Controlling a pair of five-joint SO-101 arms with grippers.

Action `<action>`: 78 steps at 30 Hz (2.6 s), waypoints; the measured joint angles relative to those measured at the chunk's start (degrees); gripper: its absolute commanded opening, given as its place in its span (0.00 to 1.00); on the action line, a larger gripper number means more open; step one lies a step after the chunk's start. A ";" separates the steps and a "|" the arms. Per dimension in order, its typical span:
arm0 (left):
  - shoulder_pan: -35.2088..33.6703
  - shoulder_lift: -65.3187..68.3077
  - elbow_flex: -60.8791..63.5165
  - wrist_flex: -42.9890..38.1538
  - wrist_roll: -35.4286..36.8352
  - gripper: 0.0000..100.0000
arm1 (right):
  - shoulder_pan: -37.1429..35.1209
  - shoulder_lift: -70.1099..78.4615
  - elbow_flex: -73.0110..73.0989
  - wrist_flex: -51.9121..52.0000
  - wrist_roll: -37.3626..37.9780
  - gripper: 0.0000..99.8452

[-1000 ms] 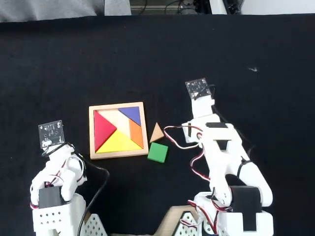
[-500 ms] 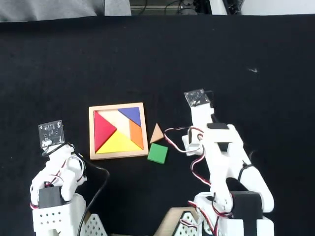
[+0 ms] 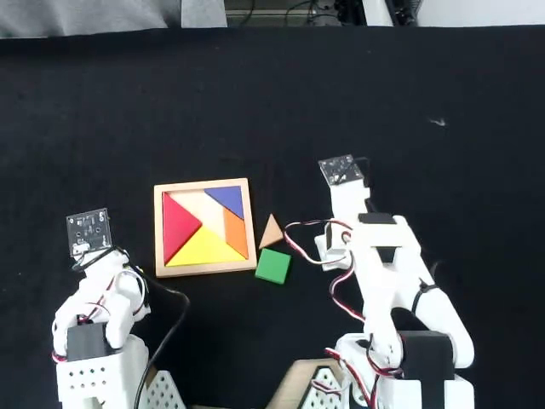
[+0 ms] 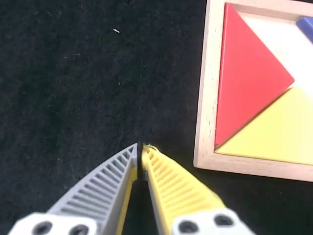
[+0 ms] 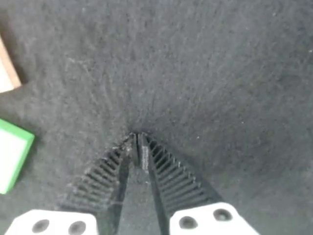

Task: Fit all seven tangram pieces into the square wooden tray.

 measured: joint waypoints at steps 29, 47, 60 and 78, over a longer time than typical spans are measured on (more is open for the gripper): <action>0.00 0.00 0.00 0.00 0.00 0.03 | 0.00 0.00 0.00 0.00 0.00 0.01; 15.38 -0.18 -0.79 0.00 0.00 0.03 | 0.00 0.00 0.00 0.00 0.00 0.01; -11.52 -0.62 -6.95 -26.73 -18.64 0.03 | 0.00 0.00 0.00 0.00 0.00 0.01; -13.19 68.22 -61.80 -20.13 -11.69 0.18 | -2.46 0.00 0.00 0.18 0.00 0.01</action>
